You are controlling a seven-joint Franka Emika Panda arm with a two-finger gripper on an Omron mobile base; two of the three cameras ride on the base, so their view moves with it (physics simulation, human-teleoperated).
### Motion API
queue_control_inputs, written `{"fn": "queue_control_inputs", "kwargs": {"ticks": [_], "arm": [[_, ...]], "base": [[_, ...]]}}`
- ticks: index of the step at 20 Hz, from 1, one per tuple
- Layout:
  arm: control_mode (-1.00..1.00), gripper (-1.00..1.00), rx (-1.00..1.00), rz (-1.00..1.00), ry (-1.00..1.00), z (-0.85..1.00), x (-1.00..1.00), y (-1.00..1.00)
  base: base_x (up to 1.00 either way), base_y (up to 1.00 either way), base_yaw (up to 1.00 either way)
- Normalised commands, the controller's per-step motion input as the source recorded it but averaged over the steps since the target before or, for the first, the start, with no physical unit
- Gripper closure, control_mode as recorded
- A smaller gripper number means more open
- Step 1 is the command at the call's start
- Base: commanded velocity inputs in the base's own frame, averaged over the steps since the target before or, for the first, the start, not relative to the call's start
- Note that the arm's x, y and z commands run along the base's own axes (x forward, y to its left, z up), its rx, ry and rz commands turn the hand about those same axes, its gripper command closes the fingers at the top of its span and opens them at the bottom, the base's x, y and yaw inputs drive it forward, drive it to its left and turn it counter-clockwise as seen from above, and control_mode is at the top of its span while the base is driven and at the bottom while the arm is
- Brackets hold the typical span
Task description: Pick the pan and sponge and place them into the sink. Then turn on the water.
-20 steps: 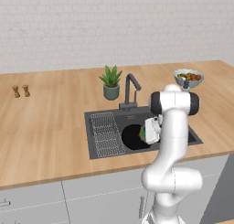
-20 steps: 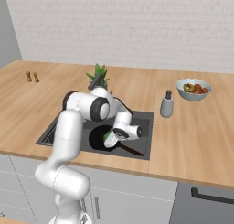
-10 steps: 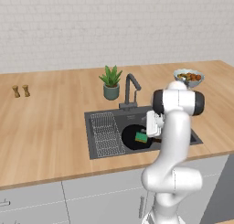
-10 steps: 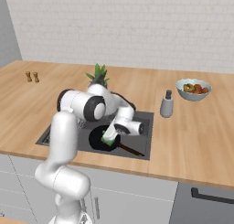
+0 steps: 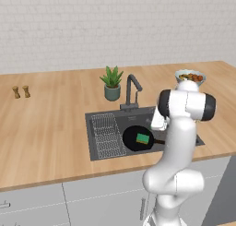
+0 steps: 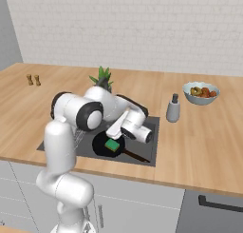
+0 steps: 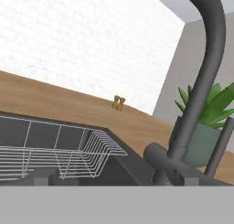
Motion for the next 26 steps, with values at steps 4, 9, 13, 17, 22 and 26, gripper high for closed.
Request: {"fn": "queue_control_inputs", "kwargs": {"ticks": [4, 9, 13, 17, 22, 26], "arm": [[-1.00, -1.00, 0.18, -0.25, -0.04, 0.29, -0.14, -0.01], [-1.00, -1.00, 0.22, -0.18, 0.00, 0.33, -0.04, 0.00], [-1.00, -1.00, 0.29, -0.10, 0.00, 0.52, 0.00, -0.03], [-1.00, -1.00, 0.18, -0.02, -0.01, 0.37, 0.00, -0.03], [-1.00, -1.00, 0.01, 0.00, 0.05, 0.23, 0.00, -0.08], [-1.00, -1.00, 0.00, 0.00, 0.05, 0.10, 0.00, -0.17]], "base": [[0.00, 0.00, 0.00], [0.00, 0.00, 0.00], [0.00, 0.00, 0.00], [0.00, 0.00, 0.00], [0.00, 0.00, 0.00], [0.00, 0.00, 0.00]]}}
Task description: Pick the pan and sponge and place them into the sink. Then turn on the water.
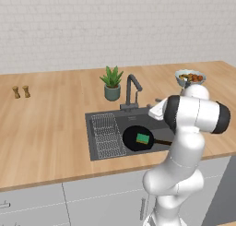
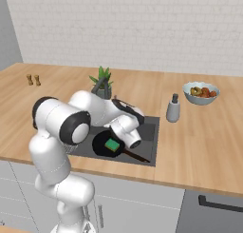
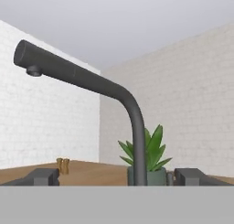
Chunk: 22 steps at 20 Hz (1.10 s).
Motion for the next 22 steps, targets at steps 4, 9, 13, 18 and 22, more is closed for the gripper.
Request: {"fn": "queue_control_inputs", "kwargs": {"ticks": [4, 9, 13, 18, 22], "arm": [[-1.00, -1.00, 0.00, 0.00, 0.02, 0.00, 0.00, -0.09], [-1.00, -1.00, -0.02, 0.00, 0.00, 0.00, 0.00, 0.00], [-1.00, -1.00, -0.04, 0.00, 0.01, 0.00, 0.03, 0.01], [-1.00, -1.00, -0.12, 0.00, 0.12, 0.00, 0.19, 0.10], [-1.00, -1.00, -0.09, 0.00, 0.17, 0.00, 0.19, 0.12]], "base": [[0.00, 0.00, 0.00], [0.00, 0.00, 0.00], [0.00, 0.00, 0.00], [0.00, 0.00, 0.00], [0.00, 0.00, 0.00]]}}
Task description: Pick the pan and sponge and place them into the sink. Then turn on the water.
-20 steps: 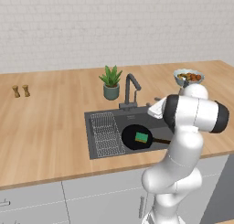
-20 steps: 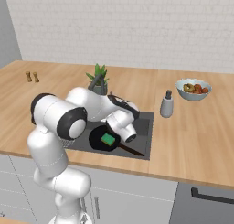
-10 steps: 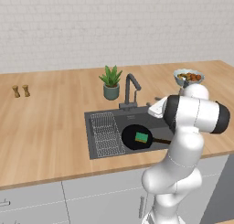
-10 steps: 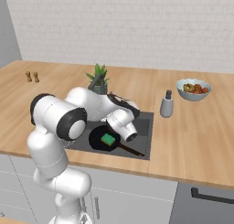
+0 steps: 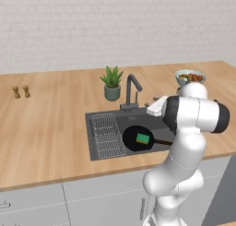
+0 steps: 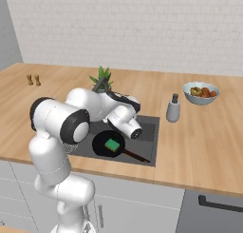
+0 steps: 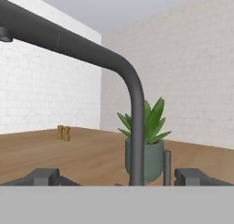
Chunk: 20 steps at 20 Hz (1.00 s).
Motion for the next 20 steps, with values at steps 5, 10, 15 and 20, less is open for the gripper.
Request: {"fn": "queue_control_inputs", "kwargs": {"ticks": [5, 10, 15, 20], "arm": [[-1.00, -1.00, 0.00, 0.00, 0.10, 0.00, 0.21, 0.08], [-1.00, -1.00, 0.00, 0.00, 0.01, -0.01, 0.33, 0.09], [-1.00, -1.00, 0.00, 0.00, 0.00, -0.18, 0.34, 0.11], [-1.00, -1.00, -0.02, 0.00, 0.00, -0.32, 0.34, 0.10]], "base": [[0.00, 0.00, 0.00], [0.00, 0.00, 0.00], [0.00, 0.00, 0.00], [0.00, 0.00, 0.00]]}}
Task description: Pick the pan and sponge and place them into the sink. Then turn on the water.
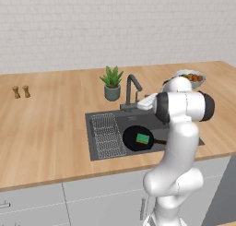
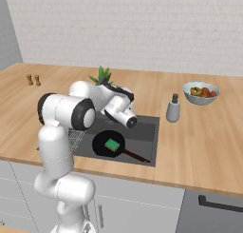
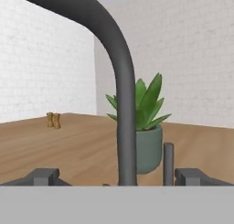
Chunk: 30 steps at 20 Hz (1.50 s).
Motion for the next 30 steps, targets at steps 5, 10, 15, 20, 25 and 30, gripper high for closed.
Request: {"fn": "queue_control_inputs", "kwargs": {"ticks": [5, 10, 15, 20, 25, 30], "arm": [[-1.00, -1.00, 0.00, 0.00, 0.00, -0.15, 0.42, 0.00], [-1.00, -1.00, 0.00, 0.00, 0.00, 0.00, 0.44, 0.00], [-1.00, -1.00, 0.00, 0.00, 0.00, -0.03, 0.33, -0.01], [-1.00, -1.00, 0.00, 0.00, 0.00, -0.11, 0.28, -0.02], [-1.00, -1.00, 0.00, 0.00, 0.00, -0.13, 0.25, -0.05], [-1.00, -1.00, 0.00, 0.00, 0.00, -0.15, 0.28, -0.02]], "base": [[0.00, 0.00, 0.00], [0.00, 0.00, 0.00], [0.00, 0.00, 0.00], [0.00, 0.00, 0.00], [0.00, 0.00, 0.00], [0.00, 0.00, 0.00]]}}
